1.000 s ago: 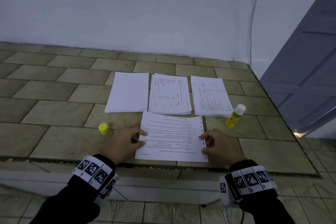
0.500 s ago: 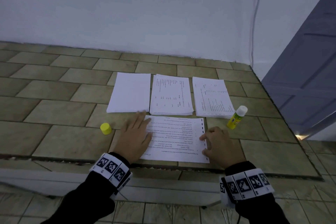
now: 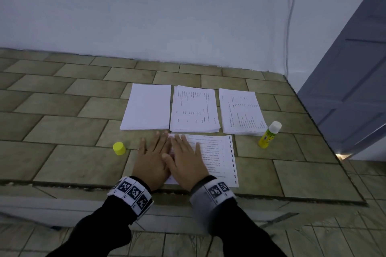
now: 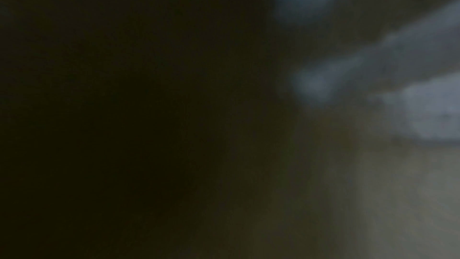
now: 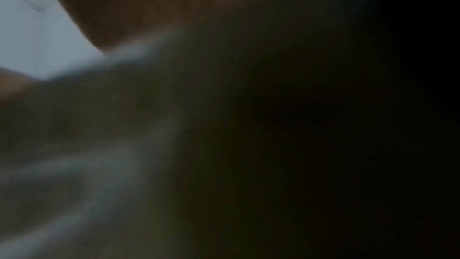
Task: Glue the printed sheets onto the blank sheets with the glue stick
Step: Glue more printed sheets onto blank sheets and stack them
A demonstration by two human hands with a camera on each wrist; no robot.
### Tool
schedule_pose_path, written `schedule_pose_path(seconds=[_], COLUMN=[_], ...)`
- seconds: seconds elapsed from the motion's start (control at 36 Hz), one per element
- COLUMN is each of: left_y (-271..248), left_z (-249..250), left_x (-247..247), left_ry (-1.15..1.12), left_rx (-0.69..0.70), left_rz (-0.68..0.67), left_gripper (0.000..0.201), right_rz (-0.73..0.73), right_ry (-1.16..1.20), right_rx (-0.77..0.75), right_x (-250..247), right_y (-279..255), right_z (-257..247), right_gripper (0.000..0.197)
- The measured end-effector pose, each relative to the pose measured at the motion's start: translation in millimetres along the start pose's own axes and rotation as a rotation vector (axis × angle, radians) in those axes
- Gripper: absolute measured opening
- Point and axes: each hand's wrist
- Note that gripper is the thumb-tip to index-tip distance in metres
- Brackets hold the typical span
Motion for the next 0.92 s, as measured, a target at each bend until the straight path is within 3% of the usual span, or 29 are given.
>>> schedule_pose_path(seconds=[0.28,0.44,0.58,0.72,0.83,0.92], left_y=[1,1,0,2,2,2], left_z=[3,0,0,1,1,0], left_x=[-3,-1,2,3,4,4], left_ry=[-0.02,-0.033,-0.034,-0.025,-0.013,-0.001], left_rx=[-0.069,-0.091,-0.088,-0.089,-0.079,-0.056], left_rz=[-0.006,-0.02,-0.011,0.0,-0.002,-0.02], left_gripper=[0.062,0.069,0.075,0.076,0.074,0.064], right_rz=[0.056,0.098,0.111,0.191,0.08,0.056], right_ry=[-0.196,-0.228,-0.321,-0.312,-0.241,-0.237], right_rx=[0.094,0.27,0.275,0.136,-0.057,-0.079], right_x=[7,-6,-8,-5,2,12], right_y=[-6,-36,-43,-37,-20,-7], right_z=[43,107,115,74,29,19], right_gripper=[0.114,0.089,0.106,0.087,0.092,0.097])
Point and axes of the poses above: each hand's wrist, its own y-axis towards the middle knuckle, its own x-axis out of the palm, z = x × y, and after that the axes turned 6 degrees about -y, right-handed
